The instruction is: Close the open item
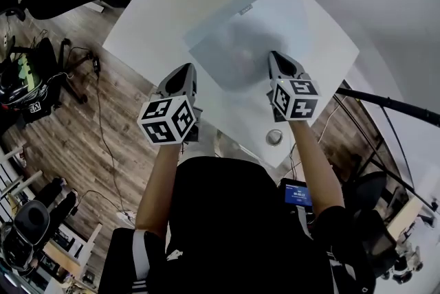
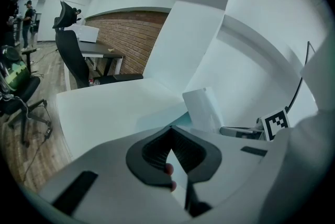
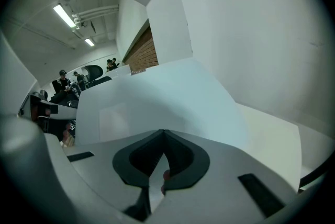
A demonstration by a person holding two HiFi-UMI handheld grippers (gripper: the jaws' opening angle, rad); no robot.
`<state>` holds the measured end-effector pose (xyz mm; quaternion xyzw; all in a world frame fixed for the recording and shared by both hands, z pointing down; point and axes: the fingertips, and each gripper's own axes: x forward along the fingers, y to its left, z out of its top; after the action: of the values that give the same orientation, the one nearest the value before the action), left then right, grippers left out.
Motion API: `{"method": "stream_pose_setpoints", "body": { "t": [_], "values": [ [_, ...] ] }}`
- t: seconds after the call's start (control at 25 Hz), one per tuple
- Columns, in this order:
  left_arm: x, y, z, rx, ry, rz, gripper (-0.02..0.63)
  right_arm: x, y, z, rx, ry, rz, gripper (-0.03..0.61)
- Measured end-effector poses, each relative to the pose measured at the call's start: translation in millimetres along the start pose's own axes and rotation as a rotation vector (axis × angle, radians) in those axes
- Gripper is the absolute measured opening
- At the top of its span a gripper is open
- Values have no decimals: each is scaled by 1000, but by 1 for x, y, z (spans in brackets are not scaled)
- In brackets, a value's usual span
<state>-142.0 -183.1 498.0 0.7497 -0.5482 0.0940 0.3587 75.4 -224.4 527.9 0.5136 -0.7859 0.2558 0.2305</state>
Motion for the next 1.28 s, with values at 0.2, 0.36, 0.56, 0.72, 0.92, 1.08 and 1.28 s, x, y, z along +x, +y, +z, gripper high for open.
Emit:
{"method": "stream_pose_setpoints", "body": {
  "t": [0.2, 0.36, 0.56, 0.72, 0.92, 1.08, 1.28],
  "values": [
    [6, 4, -5, -11, 16, 1, 11, 9, 0, -1, 7, 7, 3, 40],
    [9, 8, -9, -19, 31, -1, 11, 16, 2, -1, 8, 12, 4, 40],
    [15, 12, -13, -27, 52, -3, 11, 25, 2, -1, 12, 17, 5, 40],
    [17, 14, -20, -37, 73, -4, 11, 29, 3, -1, 13, 18, 4, 40],
    [22, 15, -27, -43, 93, -7, 11, 35, 2, -3, 16, 22, 7, 40],
    [25, 10, -30, -42, 104, -22, 11, 37, 2, -3, 6, 26, 3, 40],
    [29, 3, -40, -39, 127, -43, 11, 40, 4, -3, -6, 36, 5, 40]
  ]
}}
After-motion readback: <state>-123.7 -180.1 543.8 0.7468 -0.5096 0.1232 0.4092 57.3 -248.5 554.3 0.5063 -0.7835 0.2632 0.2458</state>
